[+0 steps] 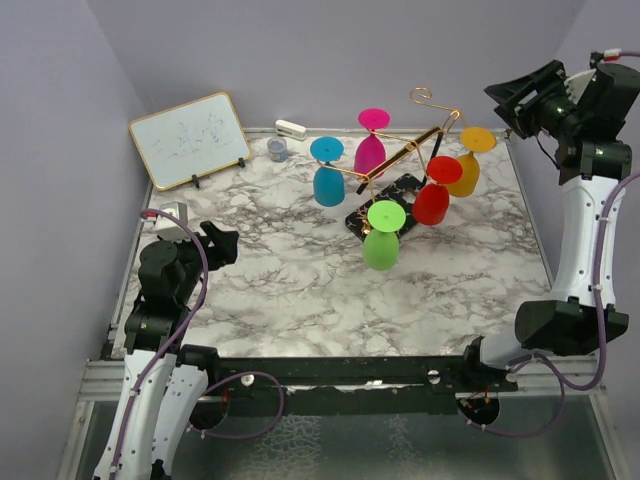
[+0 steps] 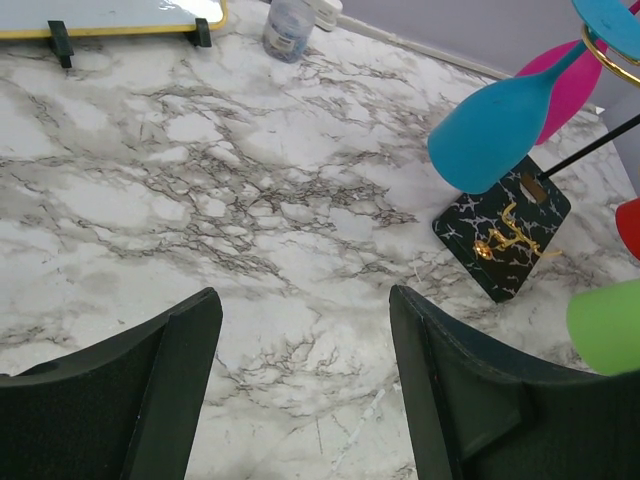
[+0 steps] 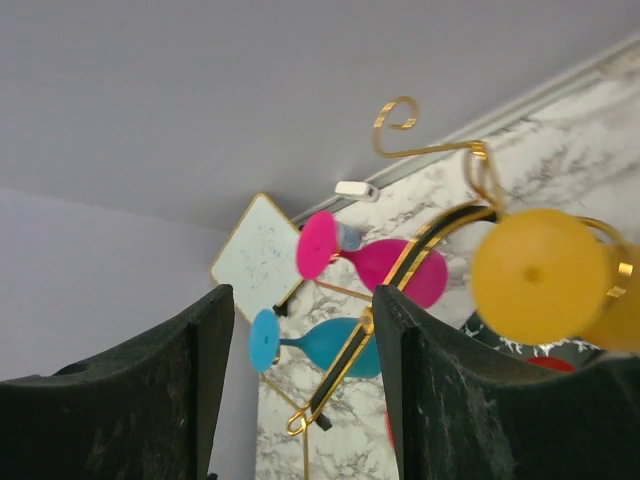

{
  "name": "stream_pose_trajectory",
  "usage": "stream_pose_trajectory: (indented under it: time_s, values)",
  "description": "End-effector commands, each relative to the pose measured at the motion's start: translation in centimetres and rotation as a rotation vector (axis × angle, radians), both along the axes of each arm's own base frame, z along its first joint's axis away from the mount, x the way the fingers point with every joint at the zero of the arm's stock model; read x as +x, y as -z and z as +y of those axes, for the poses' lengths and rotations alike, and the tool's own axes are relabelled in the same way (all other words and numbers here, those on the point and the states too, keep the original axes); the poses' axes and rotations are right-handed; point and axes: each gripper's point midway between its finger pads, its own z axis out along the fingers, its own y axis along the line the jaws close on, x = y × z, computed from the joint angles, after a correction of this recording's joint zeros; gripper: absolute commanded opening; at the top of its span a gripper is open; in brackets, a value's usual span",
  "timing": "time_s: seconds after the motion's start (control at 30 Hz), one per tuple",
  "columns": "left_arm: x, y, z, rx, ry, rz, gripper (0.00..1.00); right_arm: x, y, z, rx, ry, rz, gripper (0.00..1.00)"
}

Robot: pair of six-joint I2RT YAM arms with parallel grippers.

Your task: Take the wine glass off the wine glass rack

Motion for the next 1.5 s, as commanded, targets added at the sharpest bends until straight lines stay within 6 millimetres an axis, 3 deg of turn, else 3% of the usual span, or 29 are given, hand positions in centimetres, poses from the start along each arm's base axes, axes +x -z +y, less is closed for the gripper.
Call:
stream_pose_trajectory:
  time_s: [0.0,0.2,0.37,0.63,1.03,1.47]
  values:
    - [0.1,0.0,0.6,0.012,-0.029,-0.003,0.70,-1.0,3.3,-4.3,0.155,0.089,0.126,0.57]
    - [0.1,0.1,0.6,0.009,-0.028,0.001,0.70,-2.1,6.4,-5.5,0.145,0.128,0.177,0.57]
    - [0.1,0.2,0.5,0.009,-0.026,0.003,0.70,-2.7,9.3,-5.1,0.167,0.111,0.227,0.57]
    - [0.1,0.2,0.6,0.009,-0.031,0.006,0.70,-3.2,11.6,-4.2,0.188,0.058,0.248,0.57]
    - [0.2,0.4,0.7,0.010,-0.038,0.012,0.70,-1.9,13.6,-3.5,0.241,-0.016,0.235,0.55]
    - [0.3,0.6,0.8,0.011,-0.045,0.019,0.69,-0.4,14.8,-3.4,0.313,-0.044,0.210,0.47]
